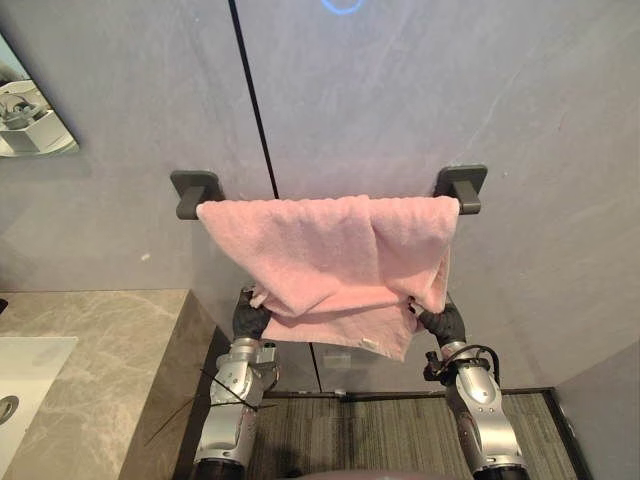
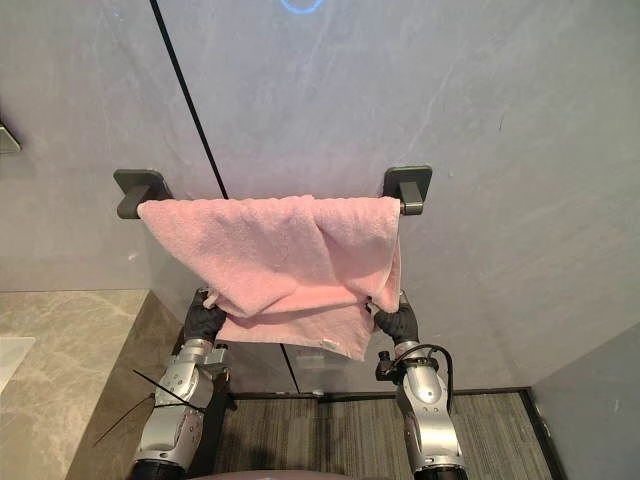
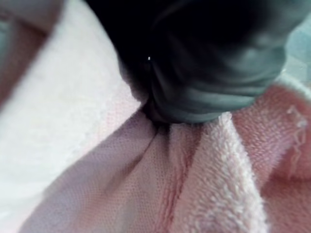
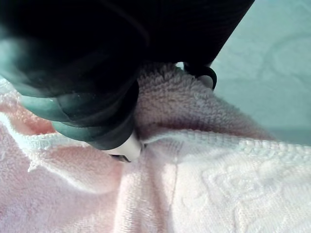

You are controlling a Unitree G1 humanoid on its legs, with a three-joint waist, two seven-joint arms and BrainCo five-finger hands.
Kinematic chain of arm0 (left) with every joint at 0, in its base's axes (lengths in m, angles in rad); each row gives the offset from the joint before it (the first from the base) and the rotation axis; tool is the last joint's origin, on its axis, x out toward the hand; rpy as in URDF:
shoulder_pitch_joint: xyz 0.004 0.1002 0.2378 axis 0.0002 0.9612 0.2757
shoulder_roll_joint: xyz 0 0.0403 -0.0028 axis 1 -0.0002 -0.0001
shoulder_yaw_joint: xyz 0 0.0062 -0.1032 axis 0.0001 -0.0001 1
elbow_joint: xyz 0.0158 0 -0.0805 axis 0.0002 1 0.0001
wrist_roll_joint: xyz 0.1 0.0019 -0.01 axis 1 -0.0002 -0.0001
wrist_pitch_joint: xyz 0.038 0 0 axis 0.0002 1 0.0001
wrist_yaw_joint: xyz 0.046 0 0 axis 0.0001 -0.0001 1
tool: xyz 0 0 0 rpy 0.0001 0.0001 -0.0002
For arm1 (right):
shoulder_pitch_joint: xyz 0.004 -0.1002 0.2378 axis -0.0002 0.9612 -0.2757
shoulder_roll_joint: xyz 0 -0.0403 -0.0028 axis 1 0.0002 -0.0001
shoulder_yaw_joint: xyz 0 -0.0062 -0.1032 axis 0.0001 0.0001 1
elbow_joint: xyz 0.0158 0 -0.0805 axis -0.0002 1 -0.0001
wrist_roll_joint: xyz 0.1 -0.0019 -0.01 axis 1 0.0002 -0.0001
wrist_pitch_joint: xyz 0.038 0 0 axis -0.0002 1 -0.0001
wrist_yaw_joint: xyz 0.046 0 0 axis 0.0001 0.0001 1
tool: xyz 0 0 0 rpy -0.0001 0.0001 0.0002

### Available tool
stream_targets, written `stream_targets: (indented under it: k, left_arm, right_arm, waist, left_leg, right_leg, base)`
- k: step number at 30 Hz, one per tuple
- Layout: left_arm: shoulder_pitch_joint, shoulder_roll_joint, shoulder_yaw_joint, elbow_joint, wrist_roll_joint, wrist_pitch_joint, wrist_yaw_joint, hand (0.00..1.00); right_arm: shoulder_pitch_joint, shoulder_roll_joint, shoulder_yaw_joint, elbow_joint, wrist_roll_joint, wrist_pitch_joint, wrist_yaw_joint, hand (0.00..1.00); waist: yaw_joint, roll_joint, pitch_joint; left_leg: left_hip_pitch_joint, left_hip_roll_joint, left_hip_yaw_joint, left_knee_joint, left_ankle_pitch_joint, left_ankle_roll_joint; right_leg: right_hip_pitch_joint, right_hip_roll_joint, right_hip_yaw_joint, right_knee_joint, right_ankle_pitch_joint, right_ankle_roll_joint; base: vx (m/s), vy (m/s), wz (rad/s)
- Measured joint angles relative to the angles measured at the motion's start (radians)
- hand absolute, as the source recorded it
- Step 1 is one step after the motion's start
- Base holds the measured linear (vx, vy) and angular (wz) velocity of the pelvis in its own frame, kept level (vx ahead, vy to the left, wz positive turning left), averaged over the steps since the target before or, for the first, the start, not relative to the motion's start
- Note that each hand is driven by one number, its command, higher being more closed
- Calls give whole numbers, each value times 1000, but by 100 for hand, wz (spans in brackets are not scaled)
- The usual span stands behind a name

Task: Organize washtable

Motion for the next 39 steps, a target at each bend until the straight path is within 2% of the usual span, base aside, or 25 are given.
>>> stream_targets:
  k: [6,7,11,12,26,33,39]
  left_arm:
    - [13,-2,0,11,1,2,0,100]
    - [14,-4,0,13,1,3,0,100]
    - [19,-7,0,48,1,4,3,100]
    - [20,-7,0,59,1,4,4,0]
    - [79,8,-6,119,1,13,5,0]
    - [128,9,-11,228,1,37,5,0]
    - [212,-4,-6,246,0,66,6,0]
  right_arm:
    - [7,11,-2,14,-4,0,-1,100]
    - [7,11,-2,18,-5,0,-1,0]
    - [9,17,-11,53,-24,1,-19,0]
    - [9,15,-12,61,-28,1,-21,0]
    - [48,15,-22,182,-70,6,-42,0]
    - [110,26,-54,278,-83,14,-78,0]
    - [181,39,-82,294,-79,43,-100,0]
  waist:
    - [0,0,0]
    - [0,0,0]
    - [0,-1,1]
    - [0,-1,1]
    - [-1,-4,3]
    - [0,-13,10]
    - [2,-11,11]
  left_leg:
    - [0,-1,0,0,-1,0]
    - [0,-1,0,0,-1,0]
    - [0,-1,0,0,-1,0]
    - [1,-1,0,0,-1,0]
    - [8,2,1,-8,-1,-1]
    - [24,2,3,-19,-1,-2]
    - [21,5,22,-20,-3,-5]
  right_leg:
    - [0,-1,0,1,-1,2]
    - [0,-1,0,1,-1,2]
    - [0,-2,0,2,-3,3]
    - [0,-2,-1,4,-5,3]
    - [3,-1,-1,7,-5,2]
    - [17,0,-2,-1,-5,2]
    - [15,-2,2,5,-11,3]
  base:
    - [0,0,0]
    - [0,0,0]
    - [0,0,0]
    - [0,0,0]
    - [0,0,0]
    - [0,0,0]
    - [0,0,0]
